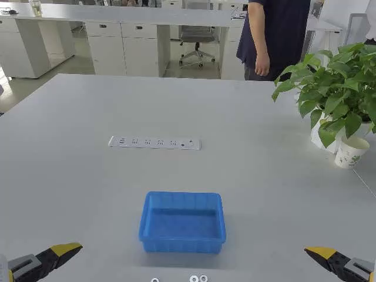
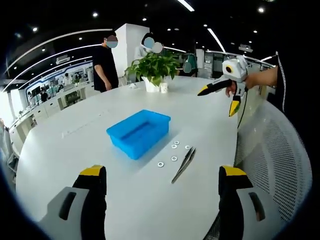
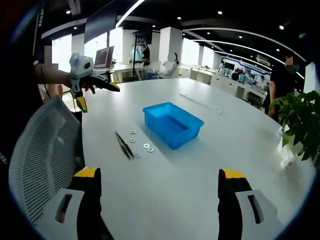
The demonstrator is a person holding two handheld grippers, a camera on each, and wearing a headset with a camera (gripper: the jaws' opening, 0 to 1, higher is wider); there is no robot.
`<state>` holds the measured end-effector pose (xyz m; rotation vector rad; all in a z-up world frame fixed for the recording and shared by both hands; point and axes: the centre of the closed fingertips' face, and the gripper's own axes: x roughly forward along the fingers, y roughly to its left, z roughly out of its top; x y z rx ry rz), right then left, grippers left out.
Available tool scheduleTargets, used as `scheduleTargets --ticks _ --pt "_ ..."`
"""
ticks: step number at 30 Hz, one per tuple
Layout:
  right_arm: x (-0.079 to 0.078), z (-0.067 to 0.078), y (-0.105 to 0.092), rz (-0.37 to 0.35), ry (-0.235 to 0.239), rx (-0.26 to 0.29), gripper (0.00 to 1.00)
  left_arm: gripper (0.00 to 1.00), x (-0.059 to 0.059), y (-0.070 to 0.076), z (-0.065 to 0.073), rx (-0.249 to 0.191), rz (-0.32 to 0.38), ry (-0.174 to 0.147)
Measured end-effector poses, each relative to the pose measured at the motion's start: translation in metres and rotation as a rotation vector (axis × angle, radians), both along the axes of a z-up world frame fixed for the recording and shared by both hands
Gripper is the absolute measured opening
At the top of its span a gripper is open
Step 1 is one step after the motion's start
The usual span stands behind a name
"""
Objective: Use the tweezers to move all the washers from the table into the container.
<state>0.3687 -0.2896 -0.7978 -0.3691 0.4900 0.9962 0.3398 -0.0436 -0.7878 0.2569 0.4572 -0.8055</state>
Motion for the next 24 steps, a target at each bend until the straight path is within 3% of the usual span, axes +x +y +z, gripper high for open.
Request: scheduleTargets --ticks 24 --pt "-0.0008 -0.0006 -0.0016 0.005 -0.002 -0.012 1.00 0.99 -0.0028 -0.0012 -0.0035 0.005 -0.016 0.005"
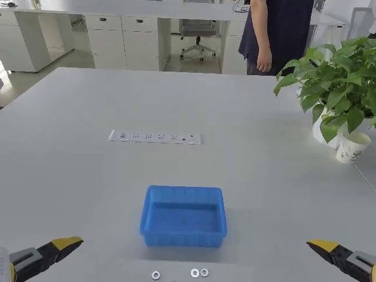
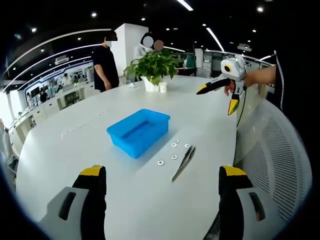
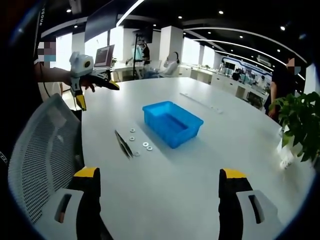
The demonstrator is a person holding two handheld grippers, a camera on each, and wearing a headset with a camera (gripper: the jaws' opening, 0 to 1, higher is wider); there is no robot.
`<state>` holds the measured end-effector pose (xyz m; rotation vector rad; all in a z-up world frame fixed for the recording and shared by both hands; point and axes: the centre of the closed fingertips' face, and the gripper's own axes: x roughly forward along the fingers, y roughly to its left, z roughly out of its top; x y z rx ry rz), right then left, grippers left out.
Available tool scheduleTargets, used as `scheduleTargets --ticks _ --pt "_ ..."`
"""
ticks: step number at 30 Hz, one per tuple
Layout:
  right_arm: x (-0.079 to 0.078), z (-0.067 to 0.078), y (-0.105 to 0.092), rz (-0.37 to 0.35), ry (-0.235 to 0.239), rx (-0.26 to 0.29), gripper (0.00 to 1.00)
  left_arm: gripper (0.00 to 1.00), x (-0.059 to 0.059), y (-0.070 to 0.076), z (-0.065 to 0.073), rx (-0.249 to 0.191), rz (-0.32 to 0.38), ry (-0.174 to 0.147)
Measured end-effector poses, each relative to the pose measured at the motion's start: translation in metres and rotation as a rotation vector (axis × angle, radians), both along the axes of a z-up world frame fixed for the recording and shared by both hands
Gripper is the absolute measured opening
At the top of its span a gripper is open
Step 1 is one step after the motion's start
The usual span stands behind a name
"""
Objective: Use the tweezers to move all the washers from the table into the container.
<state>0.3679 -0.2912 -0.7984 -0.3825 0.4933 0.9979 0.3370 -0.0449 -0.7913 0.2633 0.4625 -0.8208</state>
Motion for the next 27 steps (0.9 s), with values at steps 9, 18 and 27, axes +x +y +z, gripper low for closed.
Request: scheduleTargets --ticks 9,18,27 --pt "0.0002 -0.0005 -0.0001 0.008 -0.001 -0.012 1.00 0.99 -0.0014 0.0003 -0.0006 0.005 -0.005 0.000" --pt "-0.0007 -0.0023 -0.0001 0.017 0.004 -0.019 0.99 0.99 -0.0032 0.0002 -0.0024 0.022 -0.019 0.000" --pt "0.0021 -0.0012 0.0029 0.032 0.004 -0.025 0.98 0.99 -0.0028 0.0009 -0.0013 0.019 -0.018 0.002"
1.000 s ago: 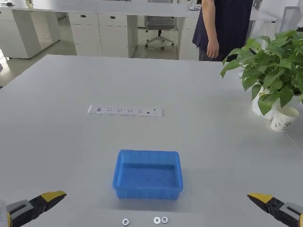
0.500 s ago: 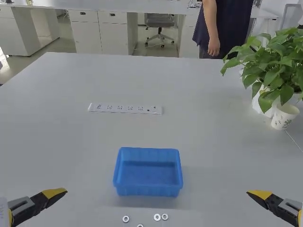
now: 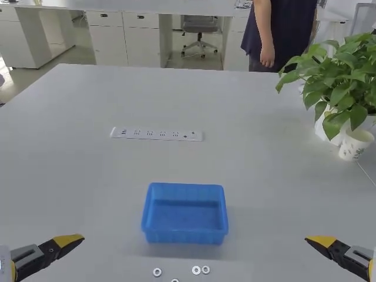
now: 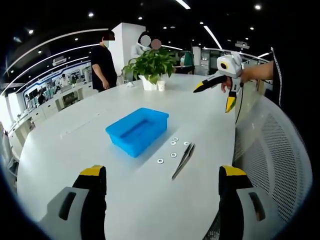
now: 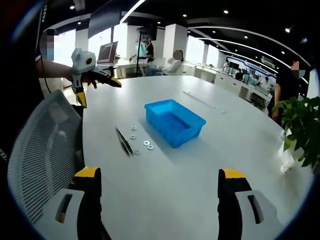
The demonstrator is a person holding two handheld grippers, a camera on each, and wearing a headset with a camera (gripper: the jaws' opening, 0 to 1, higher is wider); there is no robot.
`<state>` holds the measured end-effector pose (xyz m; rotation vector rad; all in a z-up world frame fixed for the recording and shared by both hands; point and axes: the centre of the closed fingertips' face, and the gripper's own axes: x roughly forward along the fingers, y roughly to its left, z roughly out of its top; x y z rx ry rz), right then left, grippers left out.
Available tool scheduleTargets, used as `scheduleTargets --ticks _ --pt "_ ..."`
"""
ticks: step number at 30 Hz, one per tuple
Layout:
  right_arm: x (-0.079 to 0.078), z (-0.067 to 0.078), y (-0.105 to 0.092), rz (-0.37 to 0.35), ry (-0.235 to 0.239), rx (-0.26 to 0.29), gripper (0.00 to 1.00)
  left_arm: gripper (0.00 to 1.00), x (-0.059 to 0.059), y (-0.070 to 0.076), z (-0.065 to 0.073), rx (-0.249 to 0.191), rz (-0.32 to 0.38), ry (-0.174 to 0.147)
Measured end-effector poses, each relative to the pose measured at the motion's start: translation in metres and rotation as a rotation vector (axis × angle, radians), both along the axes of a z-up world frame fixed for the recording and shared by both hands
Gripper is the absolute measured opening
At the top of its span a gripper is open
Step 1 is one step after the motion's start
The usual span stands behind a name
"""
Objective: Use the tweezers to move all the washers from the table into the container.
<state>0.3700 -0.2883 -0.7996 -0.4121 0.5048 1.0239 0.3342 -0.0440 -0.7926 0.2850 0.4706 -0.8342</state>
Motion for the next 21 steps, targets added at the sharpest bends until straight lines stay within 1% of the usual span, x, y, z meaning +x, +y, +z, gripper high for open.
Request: scheduleTargets --ticks 6,11,15,18,21 --pt "0.002 0.001 0.001 0.014 -0.006 -0.002 0.96 0.99 0.000 0.001 -0.002 0.015 -0.006 0.002" --pt "0.003 0.001 0.001 0.020 -0.004 -0.006 0.95 0.96 0.000 0.000 -0.003 0.027 -0.027 0.001" --pt "0.006 0.003 0.002 0.029 -0.008 -0.007 0.95 0.92 -0.002 -0.002 -0.005 0.035 -0.052 0.009" --pt "0.007 0.003 0.004 0.044 -0.009 -0.015 0.94 0.88 -0.005 -0.006 -0.009 0.050 -0.082 0.023" --pt "0.008 0.002 0.005 0.056 -0.008 -0.024 0.92 0.85 -0.006 -0.009 -0.012 0.063 -0.108 0.028"
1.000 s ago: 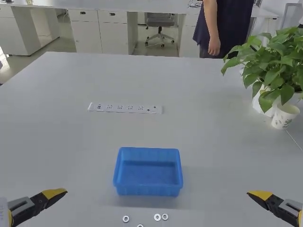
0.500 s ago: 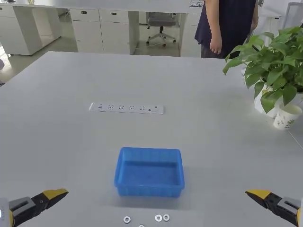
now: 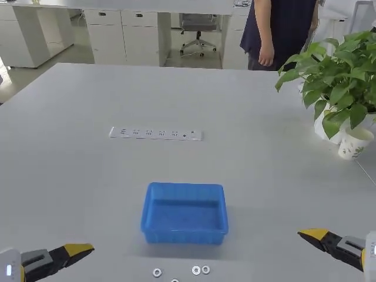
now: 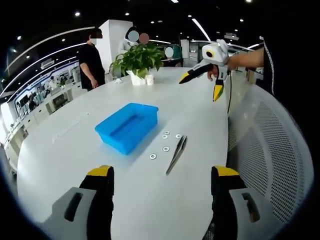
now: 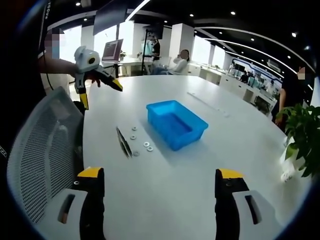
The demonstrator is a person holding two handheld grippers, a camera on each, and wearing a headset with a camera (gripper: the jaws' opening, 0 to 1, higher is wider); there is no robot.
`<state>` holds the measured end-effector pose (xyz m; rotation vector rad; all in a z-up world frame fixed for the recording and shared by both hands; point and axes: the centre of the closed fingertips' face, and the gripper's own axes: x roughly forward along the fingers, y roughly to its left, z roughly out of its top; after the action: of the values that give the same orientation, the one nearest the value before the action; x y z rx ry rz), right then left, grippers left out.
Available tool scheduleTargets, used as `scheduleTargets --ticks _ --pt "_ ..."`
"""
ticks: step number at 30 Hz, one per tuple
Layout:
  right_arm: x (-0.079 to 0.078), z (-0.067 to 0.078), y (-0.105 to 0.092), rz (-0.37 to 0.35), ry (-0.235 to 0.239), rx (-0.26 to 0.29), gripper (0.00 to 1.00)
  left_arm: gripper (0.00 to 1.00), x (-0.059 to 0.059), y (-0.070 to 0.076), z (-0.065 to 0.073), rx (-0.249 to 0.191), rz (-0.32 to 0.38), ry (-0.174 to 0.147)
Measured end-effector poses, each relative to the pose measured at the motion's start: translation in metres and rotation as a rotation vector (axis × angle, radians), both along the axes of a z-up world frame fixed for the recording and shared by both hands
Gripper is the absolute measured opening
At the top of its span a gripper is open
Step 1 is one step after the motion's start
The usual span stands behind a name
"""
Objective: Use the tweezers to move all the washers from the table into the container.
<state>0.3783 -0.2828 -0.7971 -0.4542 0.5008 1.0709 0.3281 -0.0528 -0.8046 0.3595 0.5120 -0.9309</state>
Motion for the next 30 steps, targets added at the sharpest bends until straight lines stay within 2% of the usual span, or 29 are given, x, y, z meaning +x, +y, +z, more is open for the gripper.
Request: scheduleTargets --ticks 8,18,22,26,30 --pt "0.001 -0.002 0.008 0.042 0.002 -0.013 0.89 0.81 0.004 -0.003 -0.007 0.034 -0.059 0.009" --pt "-0.003 -0.019 0.019 0.148 0.015 -0.086 0.78 0.67 0.007 -0.012 -0.022 0.076 -0.150 0.038" --pt "-0.002 -0.021 0.027 0.181 0.015 -0.085 0.74 0.65 0.012 -0.016 -0.027 0.093 -0.176 0.039" --pt "-0.004 -0.025 0.037 0.225 0.020 -0.096 0.71 0.62 0.014 -0.017 -0.034 0.121 -0.213 0.056" --pt "-0.006 -0.030 0.045 0.266 0.024 -0.106 0.67 0.54 0.013 -0.019 -0.043 0.152 -0.256 0.086"
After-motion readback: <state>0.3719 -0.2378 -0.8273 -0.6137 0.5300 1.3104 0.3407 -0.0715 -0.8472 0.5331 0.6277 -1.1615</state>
